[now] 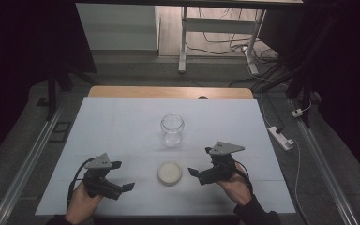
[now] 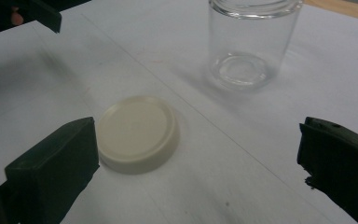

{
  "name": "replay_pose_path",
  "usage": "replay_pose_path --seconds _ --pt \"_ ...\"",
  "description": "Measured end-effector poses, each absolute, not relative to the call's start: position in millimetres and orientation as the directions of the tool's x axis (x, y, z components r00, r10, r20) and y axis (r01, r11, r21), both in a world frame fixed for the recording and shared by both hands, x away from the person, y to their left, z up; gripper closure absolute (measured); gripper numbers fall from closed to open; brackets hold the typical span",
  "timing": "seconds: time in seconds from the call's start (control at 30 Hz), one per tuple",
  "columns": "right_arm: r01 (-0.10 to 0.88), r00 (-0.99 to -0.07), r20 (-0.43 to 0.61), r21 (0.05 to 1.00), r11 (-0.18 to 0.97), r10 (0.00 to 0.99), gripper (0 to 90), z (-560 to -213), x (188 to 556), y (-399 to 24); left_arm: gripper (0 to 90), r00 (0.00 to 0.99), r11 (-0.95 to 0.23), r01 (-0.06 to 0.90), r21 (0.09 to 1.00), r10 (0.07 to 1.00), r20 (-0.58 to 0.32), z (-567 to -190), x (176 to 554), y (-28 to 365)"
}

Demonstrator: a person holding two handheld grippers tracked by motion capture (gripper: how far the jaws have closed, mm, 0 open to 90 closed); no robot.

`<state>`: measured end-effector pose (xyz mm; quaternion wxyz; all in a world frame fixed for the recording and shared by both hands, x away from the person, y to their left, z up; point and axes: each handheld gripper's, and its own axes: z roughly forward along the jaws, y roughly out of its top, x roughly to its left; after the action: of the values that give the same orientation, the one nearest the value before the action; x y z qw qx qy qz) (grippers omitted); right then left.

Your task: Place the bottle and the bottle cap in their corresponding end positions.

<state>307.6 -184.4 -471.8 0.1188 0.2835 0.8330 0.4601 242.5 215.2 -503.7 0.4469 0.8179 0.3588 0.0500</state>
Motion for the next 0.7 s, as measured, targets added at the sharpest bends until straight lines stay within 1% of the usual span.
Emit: replay_pose_path --seconds 0.47,0.7 --pt "0.402 -0.749 0.042 0.822 0.403 0.661 0.0 -479.3 284.9 -231.9 0.0 0.666 -0.285 0.579 0.764 0.706 -0.241 -507.4 222.8 247.9" --pt "0.428 -0.712 0.053 0.823 0.373 0.700 0.0 -482.5 274.2 -252.9 0.0 0.631 -0.254 0.595 0.762 0.735 -0.248 -511.3 211.8 263.0"
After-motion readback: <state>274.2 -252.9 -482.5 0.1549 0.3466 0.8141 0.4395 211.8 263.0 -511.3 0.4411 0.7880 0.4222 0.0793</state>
